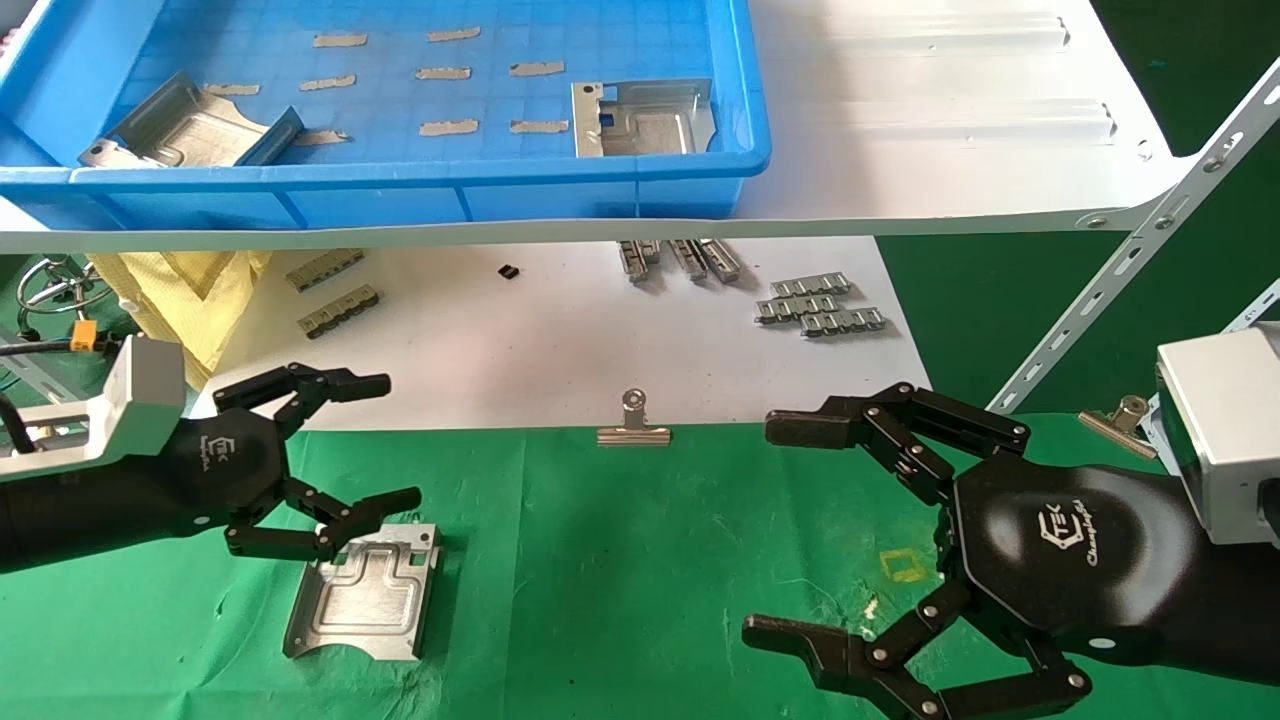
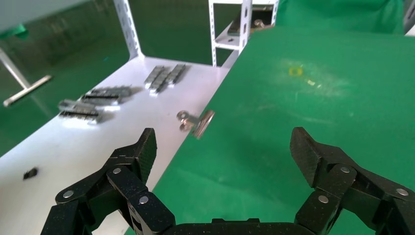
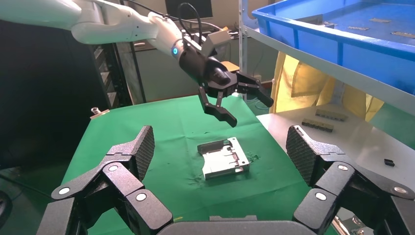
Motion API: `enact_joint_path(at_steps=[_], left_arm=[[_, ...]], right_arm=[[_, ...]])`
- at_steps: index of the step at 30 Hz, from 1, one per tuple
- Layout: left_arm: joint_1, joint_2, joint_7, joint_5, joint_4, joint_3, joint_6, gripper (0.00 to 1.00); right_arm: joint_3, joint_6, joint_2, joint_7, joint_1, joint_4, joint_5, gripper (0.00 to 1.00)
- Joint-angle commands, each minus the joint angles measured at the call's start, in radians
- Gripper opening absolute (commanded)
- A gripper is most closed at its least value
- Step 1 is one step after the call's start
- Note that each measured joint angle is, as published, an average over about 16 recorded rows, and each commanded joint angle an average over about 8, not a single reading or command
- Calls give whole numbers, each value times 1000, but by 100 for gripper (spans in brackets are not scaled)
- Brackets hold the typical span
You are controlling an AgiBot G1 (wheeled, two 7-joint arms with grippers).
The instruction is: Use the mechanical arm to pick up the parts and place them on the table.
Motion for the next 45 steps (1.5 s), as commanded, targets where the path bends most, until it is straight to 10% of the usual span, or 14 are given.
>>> enact_joint_path(at_steps=[1,45], left_arm=[[16,-6,-24,-5,-37,-16,-4,100],[357,-141,-535,-118,-833,-373,-82,100]], right_arm=[[0,0,0,0,0,0,0,100],[0,0,0,0,0,0,0,100]])
